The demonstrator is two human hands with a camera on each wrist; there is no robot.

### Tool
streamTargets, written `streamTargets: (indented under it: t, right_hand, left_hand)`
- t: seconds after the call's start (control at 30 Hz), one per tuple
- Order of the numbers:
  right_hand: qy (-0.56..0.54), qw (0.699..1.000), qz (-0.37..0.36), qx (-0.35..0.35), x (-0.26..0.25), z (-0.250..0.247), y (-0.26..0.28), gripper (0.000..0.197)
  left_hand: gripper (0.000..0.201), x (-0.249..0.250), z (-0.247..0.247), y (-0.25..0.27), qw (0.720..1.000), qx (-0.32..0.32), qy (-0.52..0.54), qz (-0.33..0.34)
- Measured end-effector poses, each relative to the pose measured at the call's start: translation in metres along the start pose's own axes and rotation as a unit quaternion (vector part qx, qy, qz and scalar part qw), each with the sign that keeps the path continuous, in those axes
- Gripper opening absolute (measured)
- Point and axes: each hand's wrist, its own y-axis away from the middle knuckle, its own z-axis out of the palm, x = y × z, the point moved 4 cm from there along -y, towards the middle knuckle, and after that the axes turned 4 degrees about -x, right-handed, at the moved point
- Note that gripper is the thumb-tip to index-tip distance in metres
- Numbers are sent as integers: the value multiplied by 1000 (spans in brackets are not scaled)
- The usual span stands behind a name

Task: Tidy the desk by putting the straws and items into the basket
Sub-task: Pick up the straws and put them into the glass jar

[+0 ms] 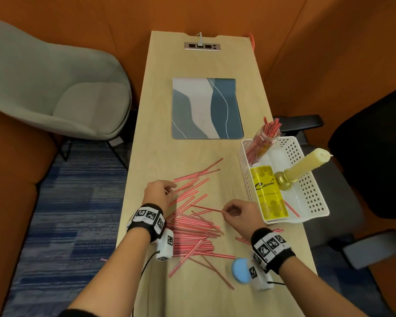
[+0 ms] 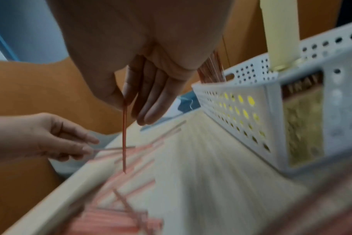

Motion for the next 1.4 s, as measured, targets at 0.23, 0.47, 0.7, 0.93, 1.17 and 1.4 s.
streamTargets:
  t: [0.23,0.47,0.7,0.93,1.17,1.4]
  right_hand:
    - [-14,983,-154,97,-82,-103,-4,9]
    - [45,905,-255,338,-142,-248,-20,11]
    - [93,896,-232,368,-120,-272,-68,13]
    - [57,954,-122,267,-50,-238,-100,14]
    - [-44,995,-61,66,-29,-168,-32,7]
    - [52,977,-50,-201,9,-48,13,17]
  left_hand:
    - [20,51,-22,-6,996,12,-12,86]
    - [25,153,-53,-4,976,22,73,202]
    - [25,274,-89,-6,937,58,122,322]
    - [32,348,-89,-15,924,52,88,370]
    - [35,383,-34,-39,932,-41,-8,361]
    - [45,368,30,-59,933,-102,-123,324]
